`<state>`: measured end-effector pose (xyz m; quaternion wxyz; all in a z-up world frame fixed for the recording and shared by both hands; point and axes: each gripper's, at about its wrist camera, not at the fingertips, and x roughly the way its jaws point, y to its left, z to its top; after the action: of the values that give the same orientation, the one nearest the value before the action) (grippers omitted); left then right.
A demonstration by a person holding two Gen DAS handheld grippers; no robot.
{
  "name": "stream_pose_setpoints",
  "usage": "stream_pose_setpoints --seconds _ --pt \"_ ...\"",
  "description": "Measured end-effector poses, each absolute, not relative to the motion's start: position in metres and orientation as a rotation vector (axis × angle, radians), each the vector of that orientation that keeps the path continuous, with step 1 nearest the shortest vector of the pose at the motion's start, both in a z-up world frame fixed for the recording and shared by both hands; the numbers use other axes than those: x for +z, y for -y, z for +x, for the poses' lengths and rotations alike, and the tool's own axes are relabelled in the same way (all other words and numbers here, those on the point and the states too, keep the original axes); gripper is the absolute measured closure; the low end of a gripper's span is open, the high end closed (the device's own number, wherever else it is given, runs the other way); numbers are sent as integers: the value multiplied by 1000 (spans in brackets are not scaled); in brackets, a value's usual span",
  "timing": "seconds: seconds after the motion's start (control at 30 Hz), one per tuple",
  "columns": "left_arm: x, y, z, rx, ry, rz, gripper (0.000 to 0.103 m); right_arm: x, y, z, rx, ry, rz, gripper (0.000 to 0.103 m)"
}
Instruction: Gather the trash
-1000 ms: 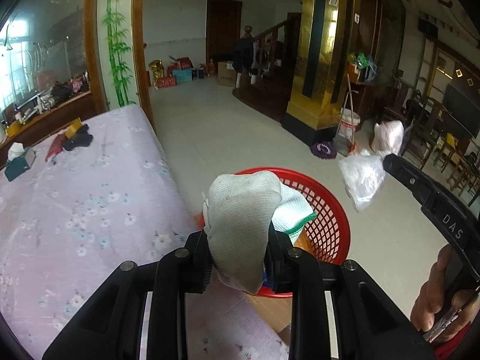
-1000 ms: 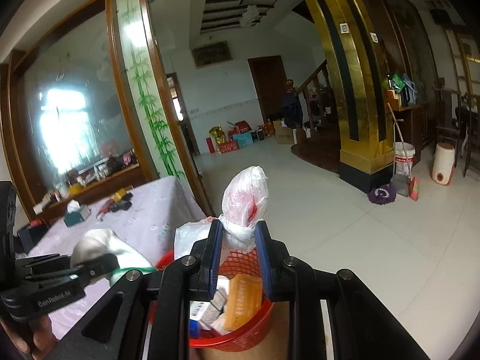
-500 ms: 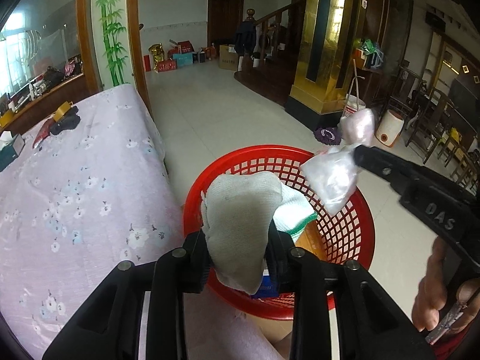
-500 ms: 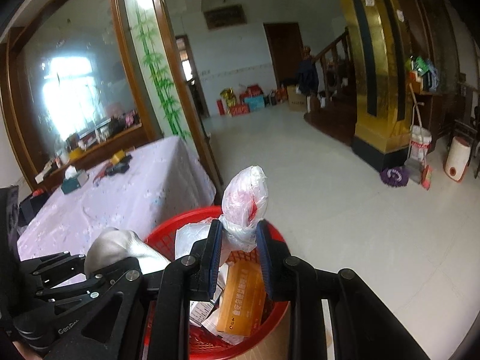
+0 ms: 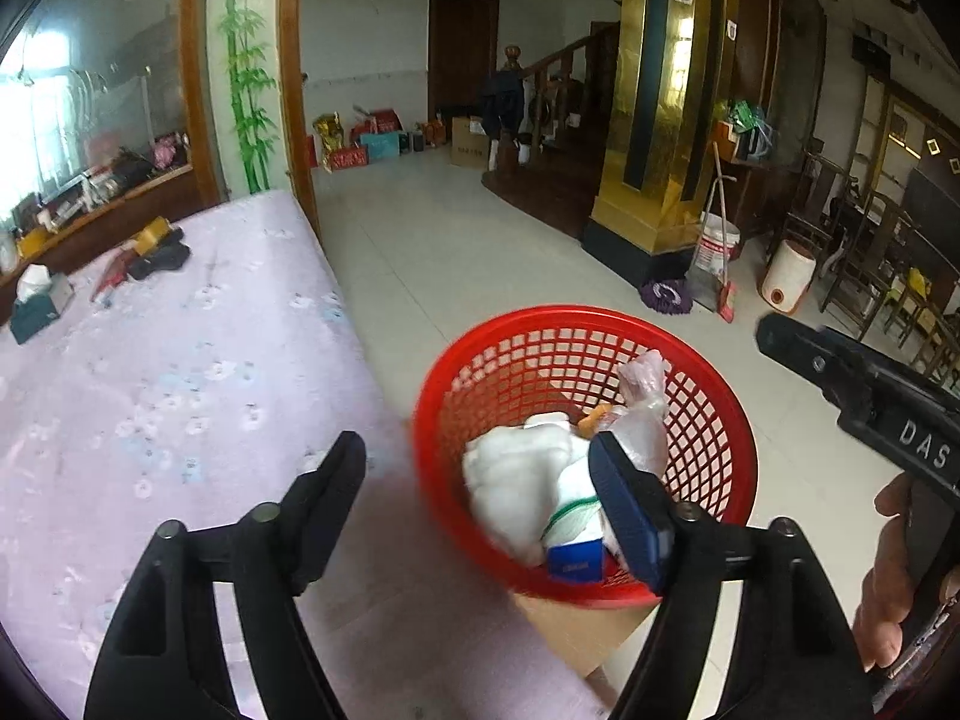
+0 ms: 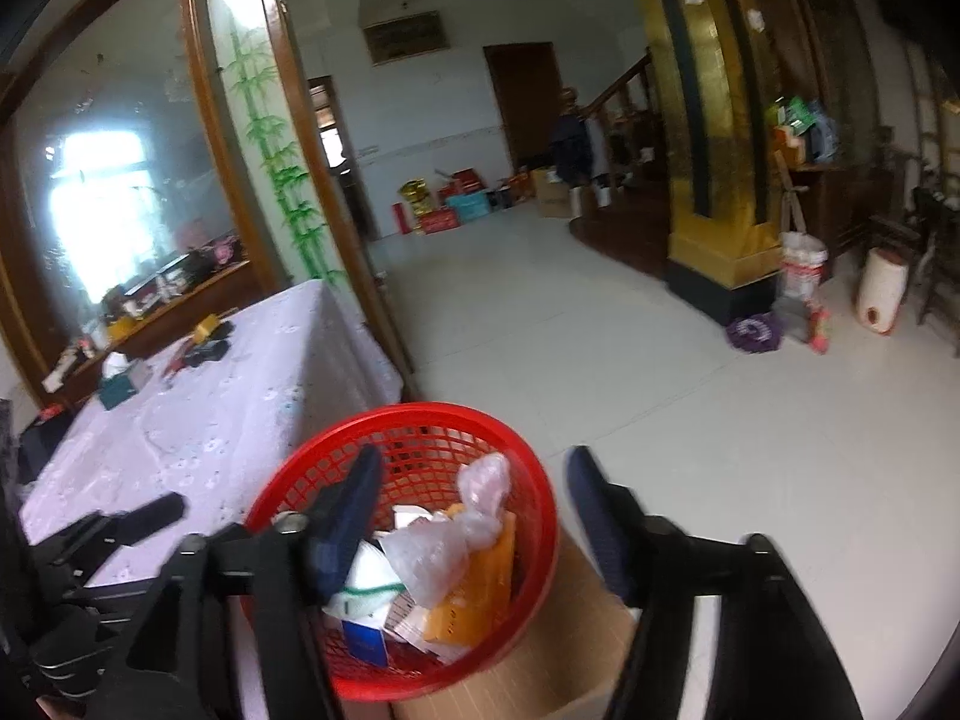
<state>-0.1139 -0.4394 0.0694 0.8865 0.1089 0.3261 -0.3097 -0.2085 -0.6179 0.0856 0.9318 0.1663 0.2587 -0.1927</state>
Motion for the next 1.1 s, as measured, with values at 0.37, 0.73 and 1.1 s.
stream_pose_setpoints --seconds 0.37,0.73,1.1 --pt "74 341 -164 -514 -534 311 8 91 536 -255 -678 -516 178 0" --pt "54 273 -195 -362 -550 320 4 83 479 -283 -708 -499 131 0" --pt "49 266 -196 -309 -546 337 4 79 459 -268 -689 -534 76 0"
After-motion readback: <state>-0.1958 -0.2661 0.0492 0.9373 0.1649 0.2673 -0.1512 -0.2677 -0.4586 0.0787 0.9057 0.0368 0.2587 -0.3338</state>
